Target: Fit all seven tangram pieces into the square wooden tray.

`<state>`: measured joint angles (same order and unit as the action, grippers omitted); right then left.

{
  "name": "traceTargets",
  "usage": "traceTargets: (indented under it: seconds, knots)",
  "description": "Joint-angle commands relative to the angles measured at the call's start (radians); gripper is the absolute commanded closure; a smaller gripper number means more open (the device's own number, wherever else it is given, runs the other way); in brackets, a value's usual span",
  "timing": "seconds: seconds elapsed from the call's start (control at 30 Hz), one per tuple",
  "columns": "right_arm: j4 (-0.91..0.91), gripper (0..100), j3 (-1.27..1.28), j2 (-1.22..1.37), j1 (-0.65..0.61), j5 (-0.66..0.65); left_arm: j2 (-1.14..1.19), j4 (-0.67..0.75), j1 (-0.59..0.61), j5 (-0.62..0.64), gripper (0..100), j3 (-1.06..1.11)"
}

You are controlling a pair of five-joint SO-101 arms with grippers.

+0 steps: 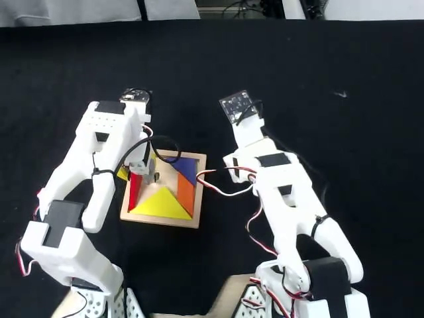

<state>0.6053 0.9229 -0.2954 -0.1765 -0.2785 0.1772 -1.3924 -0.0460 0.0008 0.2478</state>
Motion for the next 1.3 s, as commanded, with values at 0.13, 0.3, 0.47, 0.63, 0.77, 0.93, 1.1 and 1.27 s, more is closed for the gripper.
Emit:
traceTargets:
  seconds: [0.13, 0.3, 0.47, 0.63, 0.77, 0.93, 1.1, 1.27]
  knots:
    - [-0.012, 98.7, -0.024, -0.002, 0.005, -0.009, -0.147, -0.049, -0.082, 0.009, 82, -0.051]
    - [-0.011, 98.7, -0.024, -0.002, 0.005, -0.009, -0.161, -0.044, -0.119, 0.041, 82, -0.062]
    - [-0.011, 98.7, -0.024, -0.002, 0.005, -0.009, -0.158, 0.089, -0.116, 0.041, 82, -0.051]
    - [-0.012, 98.7, -0.024, -0.002, 0.005, -0.009, -0.11, 0.255, -0.15, 0.043, 82, -0.021]
    - [-0.012, 98.7, -0.024, -0.002, 0.006, -0.009, -0.006, 0.342, -0.214, 0.043, 82, 0.016]
    - [-0.012, 98.7, -0.024, -0.002, 0.008, -0.009, 0.097, 0.33, -0.18, 0.035, 94, -0.031]
    - [-0.012, 98.7, -0.024, -0.002, 0.006, -0.009, 0.101, 0.19, -0.104, 0.034, 97, -0.122]
    - [-0.014, 98.7, -0.024, -0.002, 0.006, -0.009, 0.101, 0.097, -0.03, 0.032, 97, -0.22]
